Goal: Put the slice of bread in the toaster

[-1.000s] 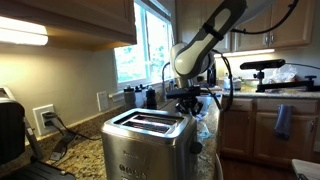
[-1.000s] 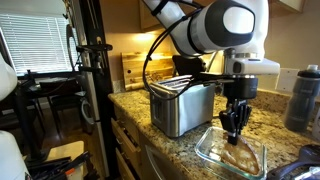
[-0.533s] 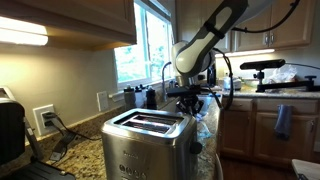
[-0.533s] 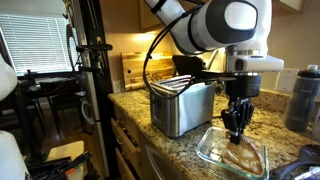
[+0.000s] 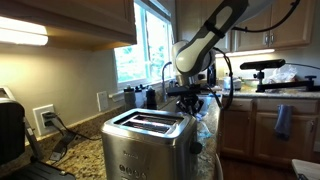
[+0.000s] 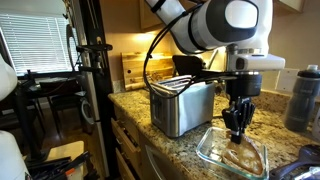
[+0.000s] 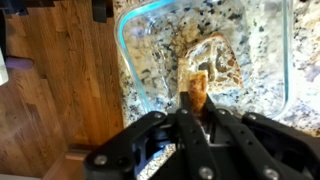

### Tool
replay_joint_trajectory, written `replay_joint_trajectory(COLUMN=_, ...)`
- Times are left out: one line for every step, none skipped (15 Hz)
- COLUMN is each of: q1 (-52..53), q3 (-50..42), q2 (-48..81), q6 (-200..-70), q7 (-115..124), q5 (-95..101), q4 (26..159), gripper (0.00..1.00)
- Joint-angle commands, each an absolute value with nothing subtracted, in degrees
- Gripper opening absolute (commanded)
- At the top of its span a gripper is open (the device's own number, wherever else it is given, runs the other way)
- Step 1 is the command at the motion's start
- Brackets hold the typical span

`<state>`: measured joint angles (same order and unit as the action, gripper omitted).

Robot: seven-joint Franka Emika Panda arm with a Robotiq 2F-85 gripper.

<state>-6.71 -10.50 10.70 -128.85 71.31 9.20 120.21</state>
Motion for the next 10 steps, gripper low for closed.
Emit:
replay_joint_trajectory(q1=-5.48, q3=-11.12, q2=6.73, q6=-129.79, q7=74.01, q5=11.69, q4=123.22, gripper=0.08)
replay_joint_trajectory(q1=-5.30, q3=-11.02, q2=6.61, q6=-129.75, q7=74.40, q5=12.04, q4=123.18, gripper=0.08)
replay_joint_trajectory(q1=-5.12, q3=-10.93, q2=6.53, q6=-129.73, q7=74.86, q5=12.36, q4=123.02, gripper=0.08)
replay_joint_trajectory(q1=-4.97, q3=-10.85, q2=6.41, q6=-129.73, q7=75.19, q5=12.69, q4=122.89, gripper=0.08)
replay_joint_trajectory(q1=-4.88, q3=-10.77, q2=6.20, q6=-129.73, q7=75.39, q5=12.96, q4=122.80, gripper=0.08)
replay_joint_trajectory(q1=-4.86, q3=-10.72, q2=6.00, q6=-129.76, q7=75.58, q5=13.16, q4=122.73, gripper=0.08)
replay_joint_trajectory(q1=-4.86, q3=-10.70, q2=5.92, q6=-129.79, q7=75.72, q5=13.34, q4=122.63, gripper=0.08)
replay_joint_trajectory(q1=-4.92, q3=-10.70, q2=5.89, q6=-129.78, q7=75.68, q5=13.48, q4=122.54, gripper=0.08)
replay_joint_trajectory(q1=-5.03, q3=-10.73, q2=5.85, q6=-129.75, q7=75.60, q5=13.51, q4=122.47, gripper=0.08)
replay_joint_trajectory(q1=-5.14, q3=-10.77, q2=5.75, q6=-129.80, q7=75.52, q5=13.50, q4=122.49, gripper=0.08)
